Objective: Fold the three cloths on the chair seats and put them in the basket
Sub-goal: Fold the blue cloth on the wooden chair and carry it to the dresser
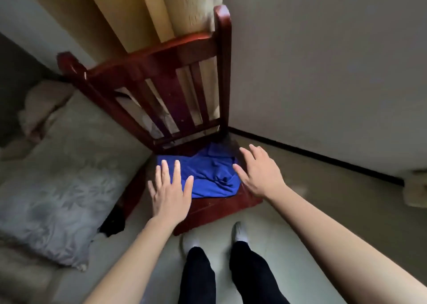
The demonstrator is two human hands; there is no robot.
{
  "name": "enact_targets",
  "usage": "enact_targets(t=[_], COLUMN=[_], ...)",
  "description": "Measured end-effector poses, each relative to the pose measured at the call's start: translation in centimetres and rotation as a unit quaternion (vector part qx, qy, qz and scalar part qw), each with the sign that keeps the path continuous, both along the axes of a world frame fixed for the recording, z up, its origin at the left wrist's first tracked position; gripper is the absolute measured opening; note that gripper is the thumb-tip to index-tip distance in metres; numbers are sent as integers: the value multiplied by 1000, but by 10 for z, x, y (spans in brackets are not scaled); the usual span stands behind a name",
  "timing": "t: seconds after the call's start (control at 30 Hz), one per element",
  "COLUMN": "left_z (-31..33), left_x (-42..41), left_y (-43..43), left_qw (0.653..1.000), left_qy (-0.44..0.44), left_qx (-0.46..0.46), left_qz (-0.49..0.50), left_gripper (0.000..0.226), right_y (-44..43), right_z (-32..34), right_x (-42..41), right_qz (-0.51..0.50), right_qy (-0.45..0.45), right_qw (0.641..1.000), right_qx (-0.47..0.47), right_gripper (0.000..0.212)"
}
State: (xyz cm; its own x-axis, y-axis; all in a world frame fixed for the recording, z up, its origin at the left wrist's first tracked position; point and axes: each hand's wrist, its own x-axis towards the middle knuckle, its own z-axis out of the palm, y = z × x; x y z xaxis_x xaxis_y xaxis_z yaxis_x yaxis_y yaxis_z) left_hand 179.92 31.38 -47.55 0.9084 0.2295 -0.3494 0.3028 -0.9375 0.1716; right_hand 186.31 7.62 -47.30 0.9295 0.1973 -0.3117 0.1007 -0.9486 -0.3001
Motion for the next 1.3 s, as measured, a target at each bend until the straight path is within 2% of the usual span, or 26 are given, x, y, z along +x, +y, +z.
enact_targets(t=[0.13, 0.23, 0.33, 0.43, 0.5, 0.57, 0.63, 0.7, 0.77, 0.87, 0.93, 0.97, 1.03, 1.07, 1.17, 1.2, 1.3], left_z=[-104, -173, -211, -245, -256, -257, -252, -249, -248, -252, -257, -260, -262, -262, -259, -257, -251], left_x=[0, -1, 4, -5, -23, -41, -50, -50, -42, -23, -12, -8, -2, -1, 2, 2, -2], left_y=[9, 19, 30, 41, 47, 52, 56, 63, 68, 68, 69, 70, 72, 73, 74, 74, 72], left_qw=[997, 990, 985, 982, 975, 969, 967, 973, 982, 993, 992, 989, 988, 990, 992, 992, 992], left_qy=[59, 81, 78, 124, 179, 198, 190, 141, 116, 114, 105, 100, 101, 100, 77, 60, -6], left_qx=[-16, 3, 21, 18, 20, 29, 46, 55, 36, -7, -37, -46, -42, -28, 5, 0, -41], left_qz=[-47, -111, -152, -143, -133, -144, -162, -173, -145, -32, 63, 94, 105, 100, 105, 108, 118], left_gripper=[67, 65, 67, 68, 69, 71, 69, 55, 43, 48, 56, 59, 56, 51, 30, 24, 15], right_y=[18, 29, 39, 47, 50, 51, 51, 48, 46, 46, 53, 58, 72, 80, 100, 104, 101], right_z=[-108, -180, -218, -243, -252, -252, -249, -246, -242, -237, -239, -241, -244, -245, -251, -254, -257], right_x=[-20, -35, -40, -51, -64, -75, -80, -80, -76, -66, -56, -48, -30, -20, 9, 15, 28], right_qz=[-16, 0, -2, 27, 58, 76, 88, 102, 123, 112, 65, 34, -9, -23, -65, -67, -68], right_qy=[54, 60, 36, 40, 60, 60, 89, 116, 130, 143, 101, 54, -12, -15, 56, 82, 111], right_qw=[998, 998, 999, 998, 992, 987, 986, 985, 981, 981, 992, 998, 1000, 1000, 996, 994, 991], right_qx=[22, 16, 7, -51, -96, -126, -114, -80, -69, -65, -48, -22, 14, 15, -23, -41, -41], right_gripper=[56, 49, 53, 60, 57, 48, 31, 15, 18, 37, 43, 39, 30, 33, 58, 60, 35])
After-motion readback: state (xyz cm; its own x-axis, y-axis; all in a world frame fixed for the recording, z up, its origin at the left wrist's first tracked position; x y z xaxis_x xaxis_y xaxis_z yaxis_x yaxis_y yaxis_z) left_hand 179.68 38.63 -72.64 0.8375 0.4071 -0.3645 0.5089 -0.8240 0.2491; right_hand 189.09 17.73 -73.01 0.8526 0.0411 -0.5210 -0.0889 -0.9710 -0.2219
